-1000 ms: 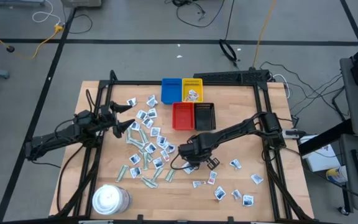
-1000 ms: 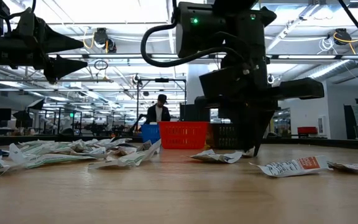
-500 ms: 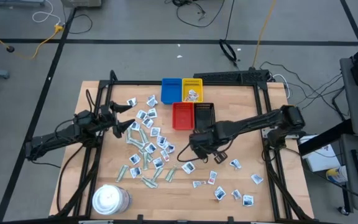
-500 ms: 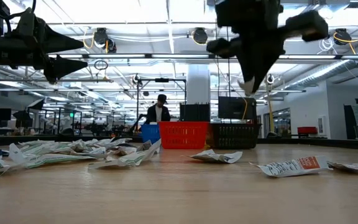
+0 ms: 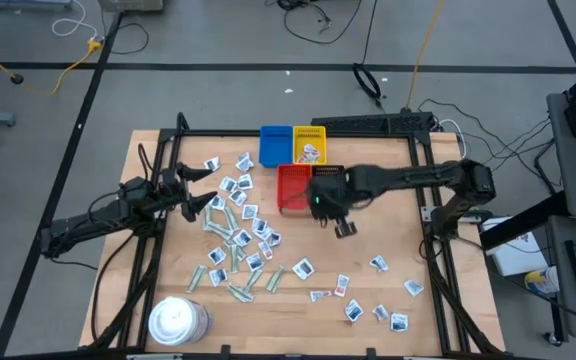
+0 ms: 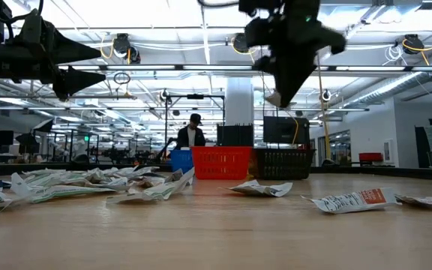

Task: Pick & Place First Aid Supplies
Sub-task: Put the ointment pack into the yellow bin

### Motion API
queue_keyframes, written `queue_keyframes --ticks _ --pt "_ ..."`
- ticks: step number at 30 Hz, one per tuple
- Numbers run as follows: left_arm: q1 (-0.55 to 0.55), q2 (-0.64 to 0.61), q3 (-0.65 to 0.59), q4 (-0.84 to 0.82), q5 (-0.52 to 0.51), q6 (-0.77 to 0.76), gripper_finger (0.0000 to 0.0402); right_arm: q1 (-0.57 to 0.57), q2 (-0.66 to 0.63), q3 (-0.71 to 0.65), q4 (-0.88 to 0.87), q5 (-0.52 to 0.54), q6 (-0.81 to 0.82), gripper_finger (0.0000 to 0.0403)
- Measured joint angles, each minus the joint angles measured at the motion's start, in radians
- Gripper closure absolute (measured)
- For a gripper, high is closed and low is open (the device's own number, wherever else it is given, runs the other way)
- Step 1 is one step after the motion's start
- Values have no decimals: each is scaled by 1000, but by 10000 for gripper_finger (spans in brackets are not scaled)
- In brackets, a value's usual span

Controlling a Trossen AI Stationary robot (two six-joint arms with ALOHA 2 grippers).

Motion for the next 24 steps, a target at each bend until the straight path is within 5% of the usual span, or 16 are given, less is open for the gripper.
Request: queue_keyframes --ticks 16,24 --pt "0 0 0 0 0 0 11 -441 0 0 59 6 242 403" --pt "0 0 0 0 0 0 11 -550 0 0 58 0 281 403"
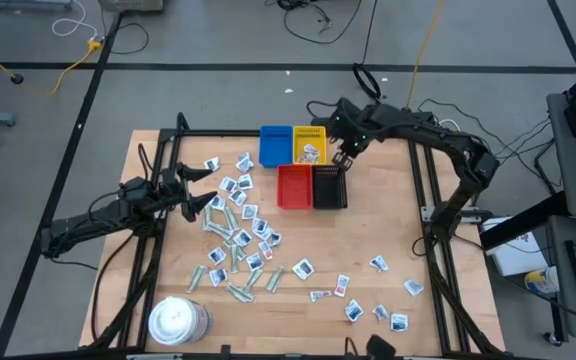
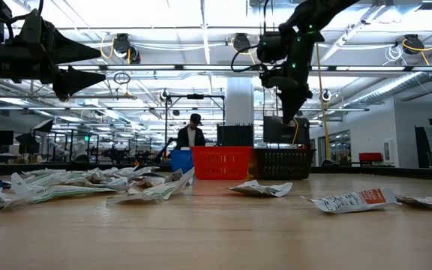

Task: Pick & Place First Aid Supplies
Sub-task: Put the ointment pack into the yellow bin

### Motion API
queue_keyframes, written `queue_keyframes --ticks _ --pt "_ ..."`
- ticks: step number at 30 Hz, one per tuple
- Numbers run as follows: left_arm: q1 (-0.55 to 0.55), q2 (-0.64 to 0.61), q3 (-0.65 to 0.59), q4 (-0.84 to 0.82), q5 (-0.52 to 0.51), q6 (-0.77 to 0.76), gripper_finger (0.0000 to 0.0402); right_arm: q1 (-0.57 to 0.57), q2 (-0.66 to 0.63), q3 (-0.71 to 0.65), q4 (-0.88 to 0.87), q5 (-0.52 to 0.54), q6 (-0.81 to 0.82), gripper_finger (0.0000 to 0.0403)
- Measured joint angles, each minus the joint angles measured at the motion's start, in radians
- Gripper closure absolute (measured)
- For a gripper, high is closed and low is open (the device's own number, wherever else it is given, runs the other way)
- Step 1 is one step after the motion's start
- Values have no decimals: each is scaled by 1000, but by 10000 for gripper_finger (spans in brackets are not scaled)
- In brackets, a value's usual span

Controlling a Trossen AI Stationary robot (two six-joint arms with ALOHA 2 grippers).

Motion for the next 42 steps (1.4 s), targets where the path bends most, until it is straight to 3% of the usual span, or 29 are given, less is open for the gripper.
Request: queue_keyframes --ticks 9,27,42 --pt "0 0 0 0 0 0 11 6 80 53 85 -35 -10 403" --pt "0 0 0 0 0 0 11 -4 399 429 115 -54 -84 403" --pt "0 0 0 0 0 0 11 14 511 433 107 -57 -139 403"
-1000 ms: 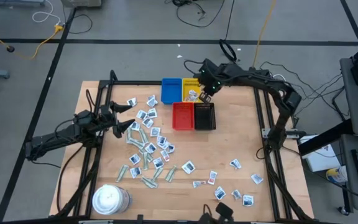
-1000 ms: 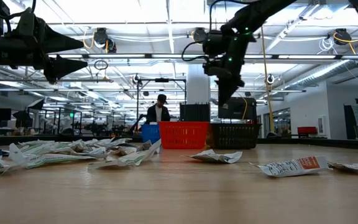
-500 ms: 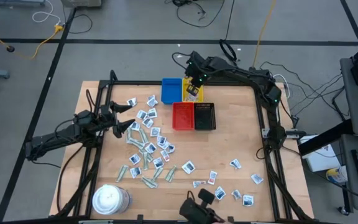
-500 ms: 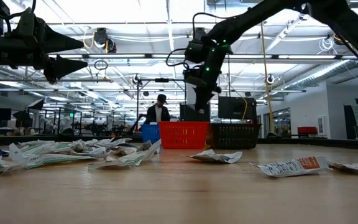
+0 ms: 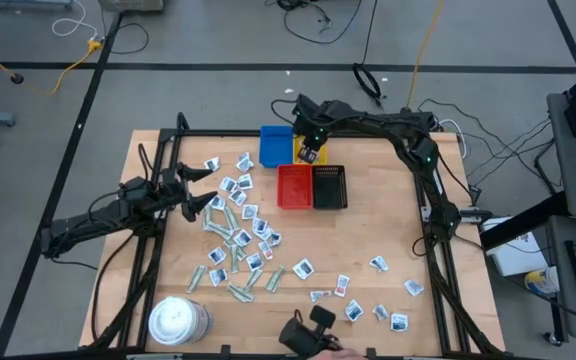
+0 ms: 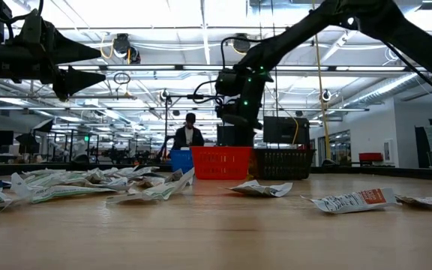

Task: Pick & Place First Aid Supplies
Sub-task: Put the ointment pack into the yellow bin, then put the bottom right ointment pack into the yellow bin

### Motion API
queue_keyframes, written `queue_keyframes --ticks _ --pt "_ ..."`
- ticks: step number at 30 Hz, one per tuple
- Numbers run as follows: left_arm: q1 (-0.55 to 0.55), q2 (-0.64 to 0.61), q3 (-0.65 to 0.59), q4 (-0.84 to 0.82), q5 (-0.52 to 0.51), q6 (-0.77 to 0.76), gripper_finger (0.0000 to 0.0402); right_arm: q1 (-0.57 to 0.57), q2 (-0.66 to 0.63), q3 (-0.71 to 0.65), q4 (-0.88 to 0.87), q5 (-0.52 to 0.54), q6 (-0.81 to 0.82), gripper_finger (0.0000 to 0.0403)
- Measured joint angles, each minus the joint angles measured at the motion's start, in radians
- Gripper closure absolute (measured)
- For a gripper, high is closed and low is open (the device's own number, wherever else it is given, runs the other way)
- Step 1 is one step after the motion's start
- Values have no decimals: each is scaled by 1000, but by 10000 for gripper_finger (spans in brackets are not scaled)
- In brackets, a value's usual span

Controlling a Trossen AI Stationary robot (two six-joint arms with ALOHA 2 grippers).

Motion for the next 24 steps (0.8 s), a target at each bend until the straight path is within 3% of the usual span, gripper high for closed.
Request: queue_keyframes --ticks 6,17,24 --pt "0 0 0 0 0 0 11 8 -1 0 8 0 -39 380" --pt "0 0 0 0 0 0 11 8 -1 0 -15 2 4 242" --pt "0 0 0 0 0 0 11 7 -19 -1 -47 7 27 219"
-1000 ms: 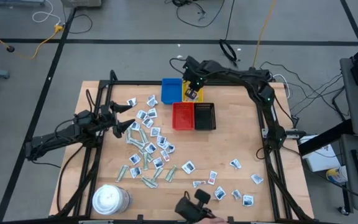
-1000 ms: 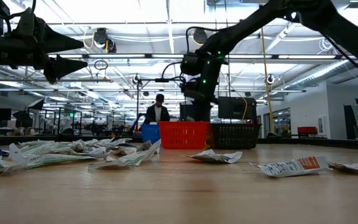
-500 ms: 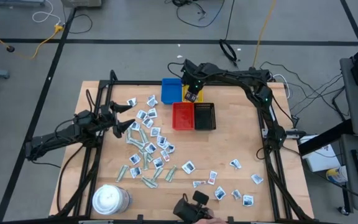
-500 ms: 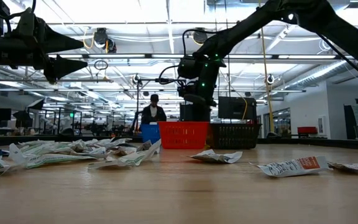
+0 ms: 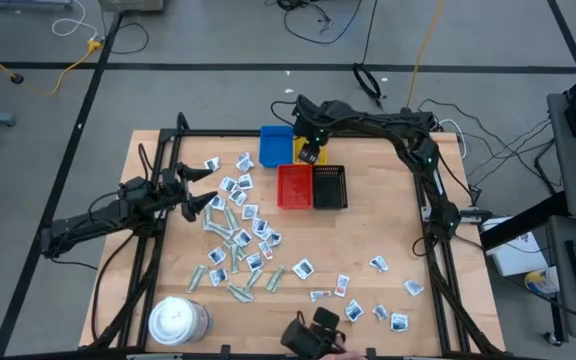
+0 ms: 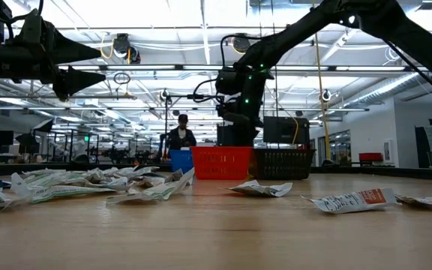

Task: Pick & Place First Aid Supplies
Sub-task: Put the bottom right ointment pack into the yellow bin

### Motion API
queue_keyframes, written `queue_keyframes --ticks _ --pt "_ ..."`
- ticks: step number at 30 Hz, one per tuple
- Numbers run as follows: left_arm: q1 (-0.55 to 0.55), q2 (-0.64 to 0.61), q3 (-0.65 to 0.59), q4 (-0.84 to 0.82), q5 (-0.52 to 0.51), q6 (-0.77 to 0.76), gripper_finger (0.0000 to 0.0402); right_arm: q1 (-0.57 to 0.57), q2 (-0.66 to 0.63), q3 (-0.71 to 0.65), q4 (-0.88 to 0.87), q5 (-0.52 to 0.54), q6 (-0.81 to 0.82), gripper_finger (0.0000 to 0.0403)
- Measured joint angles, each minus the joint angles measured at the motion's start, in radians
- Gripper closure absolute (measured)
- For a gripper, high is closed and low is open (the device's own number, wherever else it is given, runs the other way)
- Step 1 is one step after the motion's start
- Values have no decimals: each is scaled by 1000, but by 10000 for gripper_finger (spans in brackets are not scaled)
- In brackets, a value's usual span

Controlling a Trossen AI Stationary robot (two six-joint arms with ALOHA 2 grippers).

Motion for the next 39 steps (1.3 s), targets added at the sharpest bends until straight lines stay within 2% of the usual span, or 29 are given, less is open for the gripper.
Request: queue_keyframes --ticks 7,17,24,33,39 --pt "0 0 0 0 0 0 11 2 -46 0 -120 1 51 232" --pt "0 0 0 0 0 0 11 5 -76 0 -397 -2 234 243" --pt "0 0 0 0 0 0 11 13 -76 0 -422 -1 275 243" --pt "0 0 0 0 0 0 11 159 -100 0 -413 -3 158 243" --pt "0 0 0 0 0 0 11 292 -104 0 -426 -3 161 243"
